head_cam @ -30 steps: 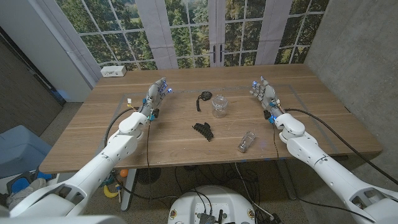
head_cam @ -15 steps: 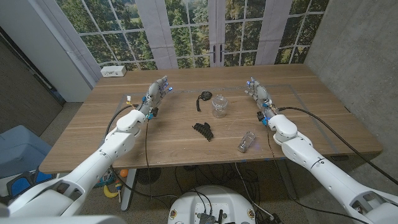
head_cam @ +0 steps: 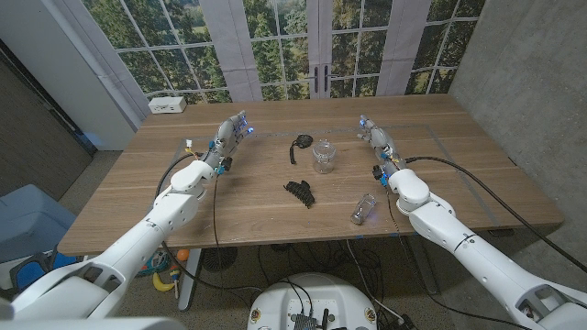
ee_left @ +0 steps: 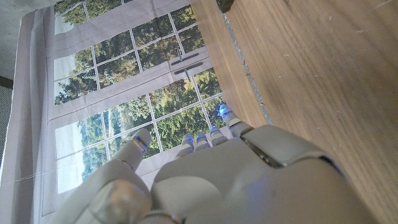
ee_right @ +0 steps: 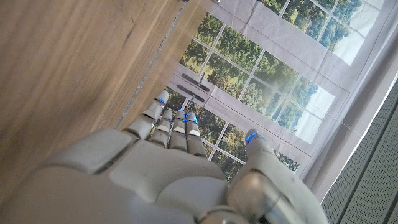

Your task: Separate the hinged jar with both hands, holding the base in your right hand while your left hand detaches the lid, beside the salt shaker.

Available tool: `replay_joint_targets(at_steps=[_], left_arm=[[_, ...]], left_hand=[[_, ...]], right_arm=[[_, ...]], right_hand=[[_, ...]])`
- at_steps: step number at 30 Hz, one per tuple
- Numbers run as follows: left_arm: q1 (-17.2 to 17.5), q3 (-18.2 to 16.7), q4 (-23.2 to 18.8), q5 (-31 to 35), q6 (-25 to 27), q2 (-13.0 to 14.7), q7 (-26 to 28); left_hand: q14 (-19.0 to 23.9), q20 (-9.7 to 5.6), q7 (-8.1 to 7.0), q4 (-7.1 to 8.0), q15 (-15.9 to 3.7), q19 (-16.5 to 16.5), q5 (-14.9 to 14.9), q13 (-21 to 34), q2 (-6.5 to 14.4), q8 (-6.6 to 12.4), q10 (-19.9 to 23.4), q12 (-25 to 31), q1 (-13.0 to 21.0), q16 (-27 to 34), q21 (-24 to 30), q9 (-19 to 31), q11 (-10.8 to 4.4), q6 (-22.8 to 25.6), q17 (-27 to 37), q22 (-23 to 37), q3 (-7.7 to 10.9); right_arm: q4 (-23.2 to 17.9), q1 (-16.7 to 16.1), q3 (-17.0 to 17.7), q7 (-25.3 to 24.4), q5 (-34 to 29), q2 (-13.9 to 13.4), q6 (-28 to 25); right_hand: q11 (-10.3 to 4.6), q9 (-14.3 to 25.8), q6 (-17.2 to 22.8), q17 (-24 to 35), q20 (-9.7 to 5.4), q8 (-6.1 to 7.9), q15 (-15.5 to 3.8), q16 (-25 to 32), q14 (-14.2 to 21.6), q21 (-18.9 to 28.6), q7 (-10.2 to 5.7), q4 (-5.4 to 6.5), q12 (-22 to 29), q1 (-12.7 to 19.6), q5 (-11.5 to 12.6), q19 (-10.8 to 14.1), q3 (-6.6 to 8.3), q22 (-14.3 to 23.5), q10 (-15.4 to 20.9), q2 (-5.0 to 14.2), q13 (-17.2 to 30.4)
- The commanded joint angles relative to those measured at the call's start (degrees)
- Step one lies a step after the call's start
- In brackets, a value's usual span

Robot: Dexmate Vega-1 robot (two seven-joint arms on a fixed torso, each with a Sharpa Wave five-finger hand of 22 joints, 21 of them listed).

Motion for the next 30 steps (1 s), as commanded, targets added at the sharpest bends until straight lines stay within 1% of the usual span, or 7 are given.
replay_joint_targets(at_steps=[1, 12, 21, 25, 28, 29, 30], left_arm=[[-0.4, -0.1, 1.3, -0.4, -0.8, -0.5, -0.8], [-0.2, -0.3, 1.9, -0.9, -1.4, -0.6, -1.4], [-0.8, -0.2, 3.0, -1.1, -1.7, -1.0, -2.2], [-0.9, -0.2, 3.3, -1.2, -1.8, -1.2, -2.3], [-1.0, -0.2, 3.4, -1.2, -1.9, -1.2, -2.4], [-1.0, -0.2, 3.4, -1.2, -1.9, -1.2, -2.4], [-1.0, -0.2, 3.5, -1.2, -2.0, -1.3, -2.4]], left_hand=[[-0.6, -1.48, 0.08, -0.12, -0.70, 0.0, 0.4, 0.2, 5.4, 0.35, -0.6, 0.4, -0.2, 0.3, -0.2, 0.3, 0.26, -0.5, 0.1, 0.2, 0.41], [-0.6, -1.48, 0.18, -0.11, -0.55, 0.0, 0.5, 0.2, 5.3, 0.39, -0.6, 0.4, -0.2, 0.3, -0.3, 0.3, 0.29, -0.5, 0.1, 0.2, 0.49], [-0.5, -1.47, 0.18, -0.11, -0.51, 0.1, 0.5, 0.2, 5.2, 0.41, -0.6, 0.4, -0.2, 0.3, -0.4, 0.3, 0.28, -0.5, 0.1, 0.2, 0.54], [-0.5, -1.48, 0.21, -0.11, -0.49, 0.1, 0.5, 0.2, 5.2, 0.42, -0.6, 0.4, -0.2, 0.3, -0.5, 0.3, 0.26, -0.5, 0.1, 0.2, 0.56], [-0.5, -1.45, 0.21, -0.11, -0.50, 0.2, 0.5, 0.2, 5.2, 0.41, -0.7, 0.4, -0.2, 0.3, -0.5, 0.3, 0.36, -0.5, 0.1, 0.2, 0.57], [-0.5, -1.48, 0.23, -0.11, -0.50, 0.2, 0.5, 0.2, 5.2, 0.41, -0.7, 0.4, -0.2, 0.3, -0.5, 0.3, 0.33, -0.5, 0.1, 0.2, 0.58], [-0.5, -1.48, 0.23, -0.11, -0.51, 0.1, 0.5, 0.2, 5.2, 0.41, -0.7, 0.4, -0.2, 0.3, -0.5, 0.3, 0.32, -0.5, 0.1, 0.2, 0.58]], right_arm=[[-6.1, -3.1, -0.1, -6.0, -4.0, -0.8, -4.5], [-11.7, -6.5, -0.1, -9.7, -5.0, -0.7, -9.0], [-15.1, -7.7, -1.0, -11.4, -6.9, -0.8, -12.4], [-16.3, -7.9, -1.8, -13.1, -8.4, -0.5, -14.9], [-17.4, -8.0, -2.4, -14.8, -10.2, -0.3, -17.2], [-17.5, -8.1, -2.7, -15.3, -10.8, -0.1, -17.6], [-17.8, -8.1, -2.8, -15.8, -11.2, 0.0, -18.2]], right_hand=[[0.67, 0.3, 0.2, -0.1, 0.58, 0.39, 0.80, -0.3, 0.1, -0.3, 0.68, -1.06, 0.5, 1.2, -0.2, 0.4, 0.03, 0.3, 0.2, -0.63, 0.1], [0.79, 0.3, 0.0, -0.4, 0.86, 0.41, 1.14, -0.4, 0.5, -0.7, 1.04, -2.61, 0.4, 2.4, -0.5, 0.7, 0.12, 0.3, 0.2, -1.41, 0.1], [0.61, 0.3, -0.4, -0.6, 0.75, 0.36, 1.21, -0.5, 0.4, -1.0, 1.03, -3.94, 0.3, 3.8, -0.5, 0.9, 0.44, 0.3, -0.1, -1.65, 0.1], [0.39, 0.3, -0.8, -0.8, 0.62, 0.37, 0.99, -0.6, 0.4, -1.3, 0.95, -5.23, 0.2, 5.3, -0.6, 1.1, 0.80, 0.3, -0.4, -1.92, 0.2], [0.17, 0.4, -1.3, -1.0, 0.57, 0.41, 1.12, -0.6, 0.6, -1.5, 0.72, -6.70, 0.2, 7.1, -0.7, 1.8, 1.18, 0.3, -0.6, -2.38, 0.2], [0.53, 0.4, -1.4, -1.3, 1.18, 0.58, 1.59, -0.6, 1.1, -1.7, 1.27, -8.00, 0.2, 9.1, -0.7, 2.6, 1.46, 0.3, -0.5, -3.14, 0.2], [0.63, 0.4, -1.4, -1.4, 1.32, 0.63, 1.79, -0.6, 1.3, -1.7, 1.41, -8.23, 0.2, 9.6, -0.8, 2.9, 1.53, 0.3, -0.4, -3.33, 0.2]])
